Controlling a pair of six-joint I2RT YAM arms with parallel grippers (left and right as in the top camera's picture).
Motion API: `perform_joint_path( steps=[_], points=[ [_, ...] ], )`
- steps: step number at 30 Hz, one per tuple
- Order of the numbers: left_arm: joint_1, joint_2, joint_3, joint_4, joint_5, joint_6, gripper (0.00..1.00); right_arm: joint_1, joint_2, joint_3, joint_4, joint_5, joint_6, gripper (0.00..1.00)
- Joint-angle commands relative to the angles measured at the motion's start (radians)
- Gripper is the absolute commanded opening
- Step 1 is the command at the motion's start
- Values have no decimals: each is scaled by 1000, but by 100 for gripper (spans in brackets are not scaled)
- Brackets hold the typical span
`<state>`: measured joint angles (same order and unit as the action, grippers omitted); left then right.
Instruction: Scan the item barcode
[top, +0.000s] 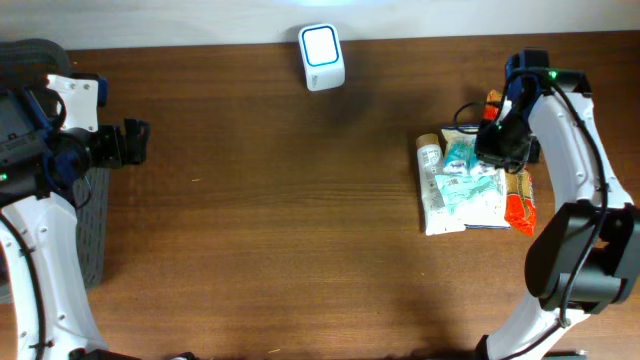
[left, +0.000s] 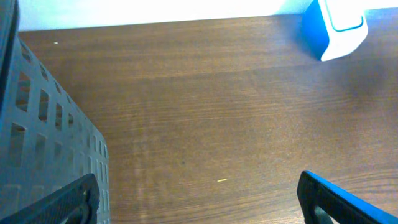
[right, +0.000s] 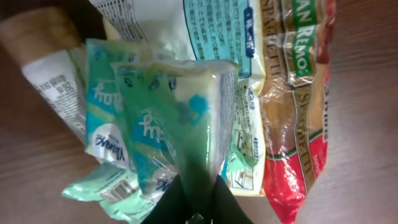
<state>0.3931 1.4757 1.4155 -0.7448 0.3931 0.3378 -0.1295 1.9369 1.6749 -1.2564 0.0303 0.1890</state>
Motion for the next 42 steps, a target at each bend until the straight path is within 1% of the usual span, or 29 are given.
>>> perform_joint_path(
  steps=[1,2,3,4,5,6,8,9,10,11,14,16,18,21,28,30,32,33,34,36,37,39,40,42],
  points=[
    [3,-4,-1,2,11,12,99,3,0,-21,4,35,4,35],
    [3,-4,-1,2,10,12,99,3,0,-18,-2,35,4,47],
    [3,-4,-1,2,11,12,99,3,-1,-13,-8,34,8,64],
    [3,-4,-1,2,11,12,99,3,-1,4,-27,34,16,77],
    [3,-4,-1,2,11,12,99,4,-6,34,-54,34,15,82],
    [3,-4,-1,2,11,12,99,6,-23,78,-79,34,14,85],
    [3,-4,-1,2,11,12,99,16,-102,163,-104,-41,-19,86],
    [3,-4,-1,2,11,12,99,37,-167,185,-104,-135,-88,99],
    [3,-4,-1,2,11,12,99,63,-218,190,-105,-188,-128,99],
    [3,-4,-1,2,11,12,99,126,-307,190,-107,-215,-156,99],
    [3,-4,-1,2,10,12,99,331,-509,190,-117,-210,-155,99],
    [3,-4,-1,2,11,12,99,450,-605,190,-125,-206,-154,99],
    [3,-4,-1,2,11,12,99,513,-656,190,-156,-207,-151,99],
    [3,-4,-1,2,11,12,99,535,-671,190,-230,-207,-151,99],
    [3,-4,-1,2,11,12,99,535,-662,189,-228,-166,-159,99],
    [3,-4,-1,2,11,12,99,542,-664,179,-198,-83,-159,99],
    [3,-4,-1,2,11,12,99,536,-677,144,-117,-24,-159,99],
    [3,-4,-1,2,11,12,99,525,-701,93,-39,6,-165,99],
    [3,-4,-1,2,11,12,99,492,-761,-20,99,-14,-194,99],
    [3,-4,-1,2,11,12,99,427,-858,-217,304,-108,-273,99],
    [3,-4,-1,2,11,12,99,372,-953,-401,478,-175,-299,99],
    [3,-4,-1,2,11,12,99,306,-1109,-682,722,-212,-298,99],
    [3,-4,-1,2,11,12,99,284,-1217,-851,849,-215,-298,99],
    [3,-4,-1,2,11,12,99,260,-1417,-1118,1022,-215,-298,99]
  ],
)
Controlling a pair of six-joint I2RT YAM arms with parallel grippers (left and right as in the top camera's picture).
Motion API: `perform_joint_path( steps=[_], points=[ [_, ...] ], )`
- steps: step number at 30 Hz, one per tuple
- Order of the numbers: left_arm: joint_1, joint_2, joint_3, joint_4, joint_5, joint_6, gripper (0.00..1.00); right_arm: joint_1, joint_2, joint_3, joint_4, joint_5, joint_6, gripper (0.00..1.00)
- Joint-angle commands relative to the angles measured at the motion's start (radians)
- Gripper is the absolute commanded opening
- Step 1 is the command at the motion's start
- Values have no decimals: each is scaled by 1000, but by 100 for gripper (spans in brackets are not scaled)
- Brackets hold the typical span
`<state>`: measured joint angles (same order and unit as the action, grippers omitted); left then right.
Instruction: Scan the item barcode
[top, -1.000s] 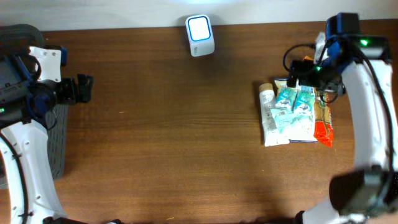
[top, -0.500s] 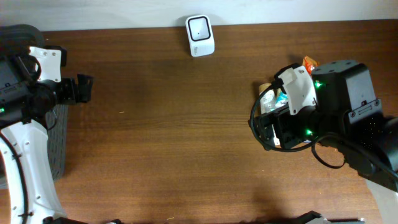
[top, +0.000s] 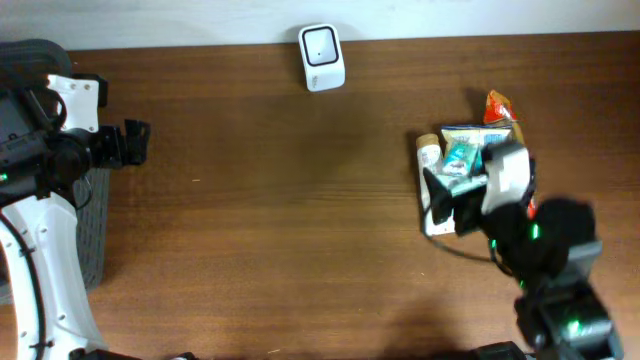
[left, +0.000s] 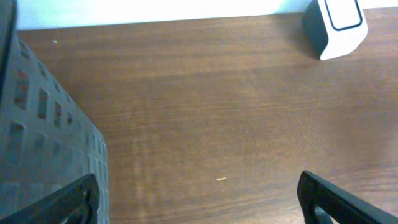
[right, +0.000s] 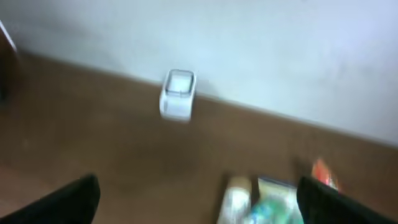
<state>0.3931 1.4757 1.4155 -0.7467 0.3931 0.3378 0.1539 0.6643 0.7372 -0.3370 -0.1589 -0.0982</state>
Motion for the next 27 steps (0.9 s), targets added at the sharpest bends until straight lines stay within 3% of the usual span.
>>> perform_joint_path(
  steps=[1,4,7,11,27],
  points=[
    [3,-4,-1,3,11,12,99,-38,-246,-296,169,-26,-10,99],
    [3,-4,-1,3,11,12,99,-64,-490,-609,399,-71,-10,99],
    [3,-4,-1,3,11,12,99,-63,-563,-732,445,-71,-10,99],
    [3,-4,-1,4,11,12,99,-63,-663,-732,289,-67,-18,99],
    [3,-4,-1,3,11,12,99,-63,-661,-732,280,-77,-18,99]
  ],
)
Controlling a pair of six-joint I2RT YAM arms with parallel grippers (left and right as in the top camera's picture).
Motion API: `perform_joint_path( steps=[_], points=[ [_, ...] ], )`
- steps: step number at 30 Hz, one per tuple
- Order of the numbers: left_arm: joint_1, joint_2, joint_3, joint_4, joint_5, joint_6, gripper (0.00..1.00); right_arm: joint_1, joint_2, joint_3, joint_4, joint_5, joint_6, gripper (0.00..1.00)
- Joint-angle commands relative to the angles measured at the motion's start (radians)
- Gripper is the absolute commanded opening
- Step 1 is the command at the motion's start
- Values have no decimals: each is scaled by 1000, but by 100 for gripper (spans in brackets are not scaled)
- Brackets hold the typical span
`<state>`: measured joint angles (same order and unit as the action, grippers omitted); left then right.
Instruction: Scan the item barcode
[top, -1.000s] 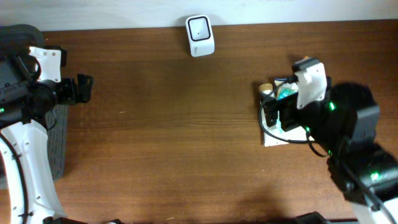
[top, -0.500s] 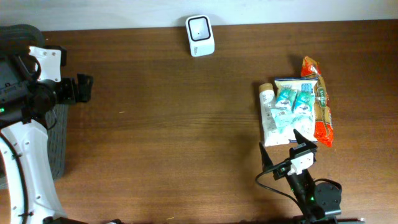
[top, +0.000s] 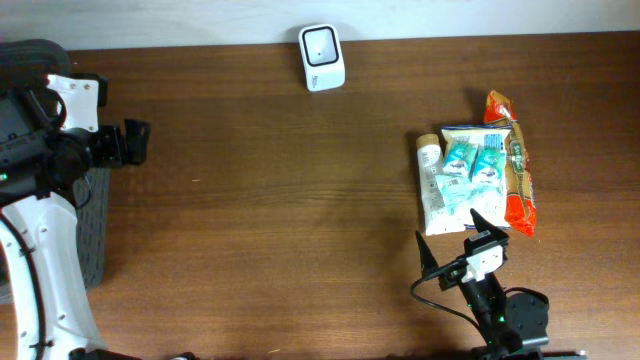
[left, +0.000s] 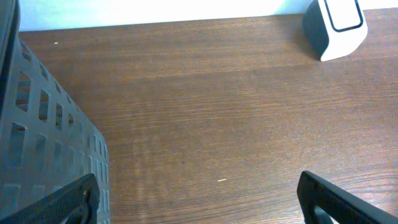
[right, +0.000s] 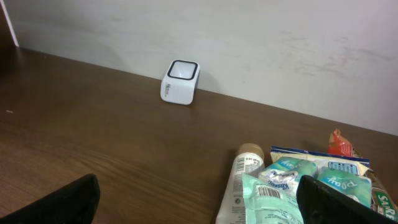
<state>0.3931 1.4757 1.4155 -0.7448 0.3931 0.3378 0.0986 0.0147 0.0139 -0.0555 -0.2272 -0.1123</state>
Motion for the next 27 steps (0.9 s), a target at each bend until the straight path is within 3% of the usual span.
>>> perform_joint_path(
  steps=[1,4,7,9,12,13,16,18,20,24,26,27],
  points=[
    [3,-4,-1,2,11,12,99,-8,-11,-8,-1,-8,-4,99],
    [0,-52,-4,2,10,12,99,-8,-11,-8,-1,-8,-4,99],
    [-63,-210,-76,2,-1,14,99,-8,-11,-8,-1,-8,-3,99],
    [-156,-363,-190,1,-174,16,99,-8,-11,-8,-1,-8,-3,99],
    [-246,-559,-368,24,-192,16,99,-8,-11,-8,-1,-8,-4,99],
    [-253,-631,-443,79,-179,16,99,-8,-11,-8,-1,-8,-3,99],
    [-262,-919,-820,528,-108,15,99,-8,-11,-8,-1,-8,-3,99],
    [-262,-1060,-1008,732,-71,15,99,-8,-11,-8,-1,-8,-3,99],
    [-282,-1215,-1185,825,-79,16,99,-8,-11,-8,-2,-8,-3,99],
    [-324,-1384,-1373,849,-130,16,99,-8,-11,-8,-1,-8,-3,99],
    [-342,-1432,-1407,824,-156,16,99,-8,-11,-8,-1,-8,-3,99],
    [-347,-1472,-1407,742,-166,16,99,-8,-11,-8,-1,-8,-3,99]
  ],
)
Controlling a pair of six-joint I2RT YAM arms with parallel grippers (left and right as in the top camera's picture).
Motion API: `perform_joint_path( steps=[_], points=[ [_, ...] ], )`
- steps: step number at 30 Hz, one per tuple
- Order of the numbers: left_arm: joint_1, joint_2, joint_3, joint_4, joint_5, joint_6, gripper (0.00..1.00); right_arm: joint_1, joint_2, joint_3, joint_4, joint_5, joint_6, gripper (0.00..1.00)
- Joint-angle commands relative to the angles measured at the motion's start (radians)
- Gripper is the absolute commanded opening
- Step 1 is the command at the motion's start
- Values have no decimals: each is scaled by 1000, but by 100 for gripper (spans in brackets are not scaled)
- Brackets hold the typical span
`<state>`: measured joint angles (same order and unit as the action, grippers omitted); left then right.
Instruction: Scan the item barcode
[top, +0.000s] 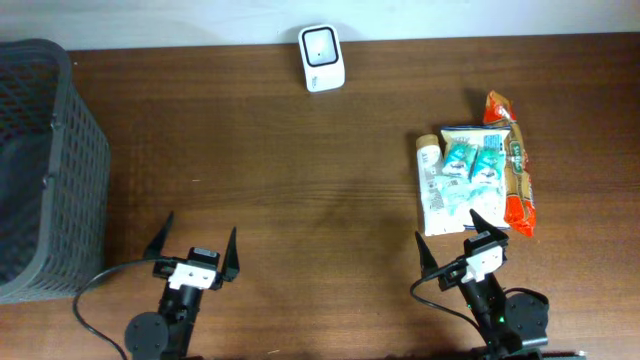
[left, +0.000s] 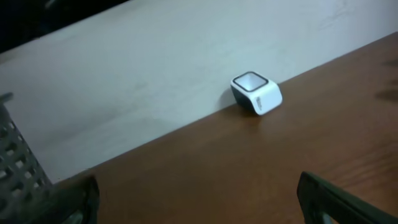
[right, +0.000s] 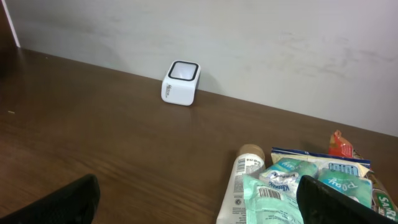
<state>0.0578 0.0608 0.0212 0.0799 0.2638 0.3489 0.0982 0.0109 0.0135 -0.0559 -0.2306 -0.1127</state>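
Observation:
The white scanner (top: 321, 44) stands at the table's far edge, also seen in the left wrist view (left: 256, 93) and the right wrist view (right: 181, 82). The items lie in a pile at the right: a white tube (top: 430, 185), green tissue packs (top: 470, 160) and a spaghetti bag (top: 517, 175). A barcode on one green pack (right: 273, 198) faces up. My right gripper (top: 447, 232) sits low at the front edge, open and empty, just short of the pile. My left gripper (top: 200, 235) sits low at the front left, open and empty.
A dark mesh basket (top: 40, 160) stands at the left edge of the table, and its corner (left: 15, 165) shows in the left wrist view. A white wall runs behind the scanner.
My left arm was raised beside the basket at the far left; now it is folded low at the table's front edge, gripper still open. The right arm and the pile are unchanged.
My right gripper was shut on a green tissue pack over the pile, the scanner's face lit. Then it was open and back from the pile, with the pack lying there. Then it rested at the front edge, and now the left arm rests there too.

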Motion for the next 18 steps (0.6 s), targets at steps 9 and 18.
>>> perform_joint_path(
  steps=[9,18],
  points=[
    [-11,-56,-12,-142,-43,-14,99,-7,-7,-8,-1,-5,-3,99],
    [-11,-56,-12,-142,-43,-14,99,-7,-7,-8,-1,-5,-3,99]
  ],
)
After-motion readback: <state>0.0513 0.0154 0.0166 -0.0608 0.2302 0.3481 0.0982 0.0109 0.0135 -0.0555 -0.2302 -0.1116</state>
